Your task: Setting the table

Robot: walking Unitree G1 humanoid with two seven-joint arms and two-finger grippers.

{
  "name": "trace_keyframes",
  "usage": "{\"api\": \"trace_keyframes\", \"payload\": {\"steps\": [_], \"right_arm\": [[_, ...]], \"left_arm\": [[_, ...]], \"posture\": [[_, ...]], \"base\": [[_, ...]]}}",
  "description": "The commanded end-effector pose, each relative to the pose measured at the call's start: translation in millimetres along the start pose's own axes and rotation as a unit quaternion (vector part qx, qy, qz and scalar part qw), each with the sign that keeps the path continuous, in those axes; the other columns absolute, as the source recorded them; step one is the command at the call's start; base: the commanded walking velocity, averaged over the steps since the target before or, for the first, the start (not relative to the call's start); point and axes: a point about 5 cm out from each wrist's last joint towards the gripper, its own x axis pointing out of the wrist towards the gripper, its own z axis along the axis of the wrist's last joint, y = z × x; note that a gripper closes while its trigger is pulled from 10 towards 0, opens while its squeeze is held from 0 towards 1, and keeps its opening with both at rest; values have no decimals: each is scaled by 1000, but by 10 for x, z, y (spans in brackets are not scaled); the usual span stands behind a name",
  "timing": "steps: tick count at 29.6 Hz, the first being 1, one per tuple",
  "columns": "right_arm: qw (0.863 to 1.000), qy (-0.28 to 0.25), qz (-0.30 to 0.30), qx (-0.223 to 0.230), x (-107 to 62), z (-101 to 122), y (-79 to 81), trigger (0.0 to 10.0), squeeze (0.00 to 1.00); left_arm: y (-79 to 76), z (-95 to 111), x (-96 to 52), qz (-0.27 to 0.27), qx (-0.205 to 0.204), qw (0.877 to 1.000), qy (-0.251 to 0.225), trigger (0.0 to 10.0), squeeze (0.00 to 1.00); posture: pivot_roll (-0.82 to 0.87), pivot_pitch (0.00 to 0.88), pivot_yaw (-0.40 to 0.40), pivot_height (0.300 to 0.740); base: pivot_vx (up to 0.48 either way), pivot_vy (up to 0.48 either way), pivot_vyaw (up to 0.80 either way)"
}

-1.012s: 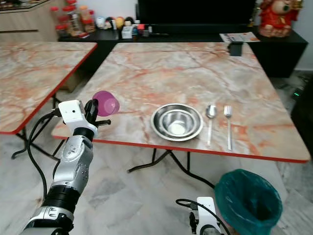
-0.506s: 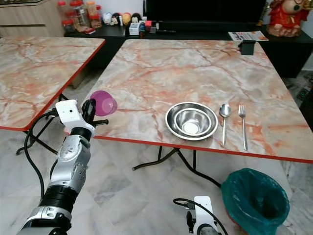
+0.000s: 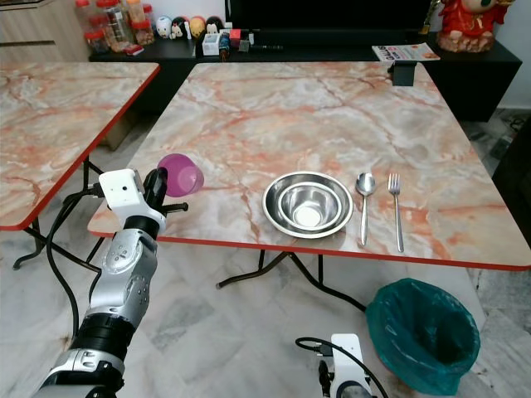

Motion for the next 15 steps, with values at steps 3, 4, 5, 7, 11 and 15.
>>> {"api": "trace_keyframes", "payload": {"steps": [3, 4, 5, 7, 11, 15], "right_arm": [[1000, -3, 3, 0, 3, 12, 24, 10000, 0], [1000, -2, 3, 1, 2, 10, 23, 10000, 0], [1000, -2, 2, 1, 2, 9, 22, 10000, 0], [1000, -2, 2, 1, 2, 9, 22, 10000, 0], [1000, 1, 8, 5, 0, -3, 31, 10000, 0], [1000, -1, 8, 2, 0, 0, 35, 10000, 0]], "left_arm": [[-27, 63, 32, -10, 0, 1000, -8, 10000, 0], [-28, 62, 32, -10, 0, 1000, -8, 10000, 0], [-29, 62, 32, -10, -1, 1000, -8, 10000, 0], [-29, 62, 32, -10, -1, 1000, -8, 10000, 0], [-33, 63, 32, -12, -2, 1000, -8, 10000, 0], [-39, 64, 28, -16, -3, 1000, -9, 10000, 0]], "posture": [[17, 47, 60, 736], [17, 47, 60, 736], [17, 47, 60, 736], [17, 47, 60, 736], [17, 48, 61, 731], [19, 49, 62, 726]], "base": [[294, 0, 0], [296, 0, 0], [296, 0, 0], [296, 0, 0], [311, 0, 0], [317, 0, 0]]}}
